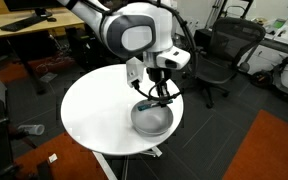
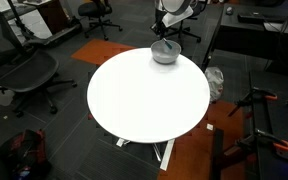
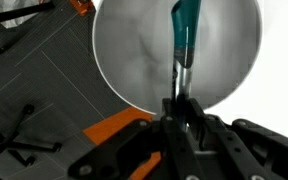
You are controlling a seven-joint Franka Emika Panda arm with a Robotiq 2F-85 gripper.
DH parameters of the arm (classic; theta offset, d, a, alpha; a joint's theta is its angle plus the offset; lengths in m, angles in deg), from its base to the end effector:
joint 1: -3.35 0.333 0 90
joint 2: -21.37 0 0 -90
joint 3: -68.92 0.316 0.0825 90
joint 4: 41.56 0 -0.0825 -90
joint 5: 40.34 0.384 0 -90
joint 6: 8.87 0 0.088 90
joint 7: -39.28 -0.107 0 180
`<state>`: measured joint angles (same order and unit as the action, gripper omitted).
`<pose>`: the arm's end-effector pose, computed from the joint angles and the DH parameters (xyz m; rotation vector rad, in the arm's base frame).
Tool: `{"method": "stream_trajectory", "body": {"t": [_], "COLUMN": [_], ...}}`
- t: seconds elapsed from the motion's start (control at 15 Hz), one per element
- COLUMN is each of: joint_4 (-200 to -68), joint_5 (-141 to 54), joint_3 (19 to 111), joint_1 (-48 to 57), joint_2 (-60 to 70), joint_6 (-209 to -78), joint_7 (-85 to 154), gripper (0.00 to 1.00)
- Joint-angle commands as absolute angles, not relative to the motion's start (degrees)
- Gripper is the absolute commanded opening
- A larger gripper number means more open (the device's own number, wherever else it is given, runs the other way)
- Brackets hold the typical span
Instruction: Put the marker in the white bowl
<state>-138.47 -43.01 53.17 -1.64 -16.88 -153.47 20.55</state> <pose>0.6591 -0.2239 0.2390 2.8100 -0.8398 0.2686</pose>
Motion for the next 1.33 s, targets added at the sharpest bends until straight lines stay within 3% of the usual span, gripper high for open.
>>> {"method": "stream_trajectory", "body": {"t": [0.0, 0.2, 0.27, 0.33, 0.8, 0.87, 1.27], "joint_4": [-134.72, -133.74, -133.5, -133.46, -137.93, -139.02, -147.84], "joint_5": [-41.76, -41.11, -41.1, -41.21, -42.71, -42.92, -46.4], "joint_3": [53.83, 53.97, 53.75, 53.57, 52.55, 52.59, 52.33], "joint_1": [-2.76, -3.07, -2.88, -2.7, -0.8, -0.53, 2.13], "joint_2": [-20.06, -21.9, -22.34, -22.53, -18.23, -16.99, -7.25], "joint_6": [-150.51, -149.88, -149.6, -149.67, -152.78, -153.3, -154.66], "joint_7": [19.33, 19.51, 19.21, 19.1, 18.89, 19.15, 19.94], "gripper": [0.05, 0.05, 0.34, 0.44, 0.95, 1.0, 1.0]}}
